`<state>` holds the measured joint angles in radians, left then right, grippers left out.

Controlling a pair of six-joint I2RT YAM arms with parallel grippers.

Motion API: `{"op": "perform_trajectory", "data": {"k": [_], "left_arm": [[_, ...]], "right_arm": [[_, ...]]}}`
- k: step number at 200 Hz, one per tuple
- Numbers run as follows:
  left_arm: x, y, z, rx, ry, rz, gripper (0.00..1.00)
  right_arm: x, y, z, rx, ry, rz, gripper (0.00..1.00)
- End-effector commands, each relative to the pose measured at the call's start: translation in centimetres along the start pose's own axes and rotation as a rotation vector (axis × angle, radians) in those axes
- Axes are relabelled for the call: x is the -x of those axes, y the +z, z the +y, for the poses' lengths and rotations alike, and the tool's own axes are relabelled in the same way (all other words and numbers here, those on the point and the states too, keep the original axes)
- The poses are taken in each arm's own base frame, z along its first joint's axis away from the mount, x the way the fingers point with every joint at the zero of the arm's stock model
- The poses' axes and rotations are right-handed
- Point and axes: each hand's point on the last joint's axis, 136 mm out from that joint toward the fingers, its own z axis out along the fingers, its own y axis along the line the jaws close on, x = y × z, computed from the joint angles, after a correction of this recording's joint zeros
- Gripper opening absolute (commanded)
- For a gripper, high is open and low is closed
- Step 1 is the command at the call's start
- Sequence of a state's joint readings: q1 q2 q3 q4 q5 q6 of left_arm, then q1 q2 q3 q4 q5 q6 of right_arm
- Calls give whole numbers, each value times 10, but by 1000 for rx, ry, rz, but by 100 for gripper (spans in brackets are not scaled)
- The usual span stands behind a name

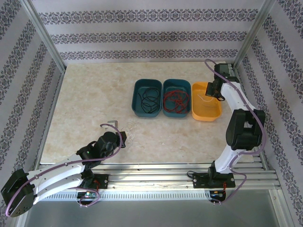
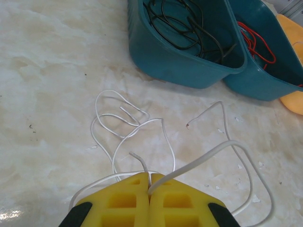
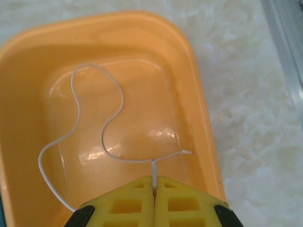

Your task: Untangle the cables

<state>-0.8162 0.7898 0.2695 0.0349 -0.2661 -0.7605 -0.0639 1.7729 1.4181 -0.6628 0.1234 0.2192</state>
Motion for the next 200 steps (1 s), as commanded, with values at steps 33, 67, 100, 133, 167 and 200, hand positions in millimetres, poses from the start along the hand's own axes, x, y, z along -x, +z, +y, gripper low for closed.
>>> {"op": "perform_trajectory", "data": {"k": [33, 67, 100, 133, 167, 200], "left_arm": [[2, -1, -2, -3, 4, 7, 0], [4, -1, -5, -5, 16, 13, 0], [3, 0, -8, -12, 21, 26, 0], [2, 1, -9, -16, 22, 33, 0], [2, 3, -11, -22, 23, 33, 0], [1, 5, -12, -24, 25, 36, 0]], "right_arm": [[-28, 30, 4, 20, 7, 130, 5], [-37, 34, 0, 4, 16, 151, 17], [-38, 23, 0, 19, 24, 131, 39], [-32, -2, -2, 31, 41, 73, 55], [-23, -36, -3, 58, 56, -16, 64], [-16, -55, -10, 37, 67, -70, 62]]}}
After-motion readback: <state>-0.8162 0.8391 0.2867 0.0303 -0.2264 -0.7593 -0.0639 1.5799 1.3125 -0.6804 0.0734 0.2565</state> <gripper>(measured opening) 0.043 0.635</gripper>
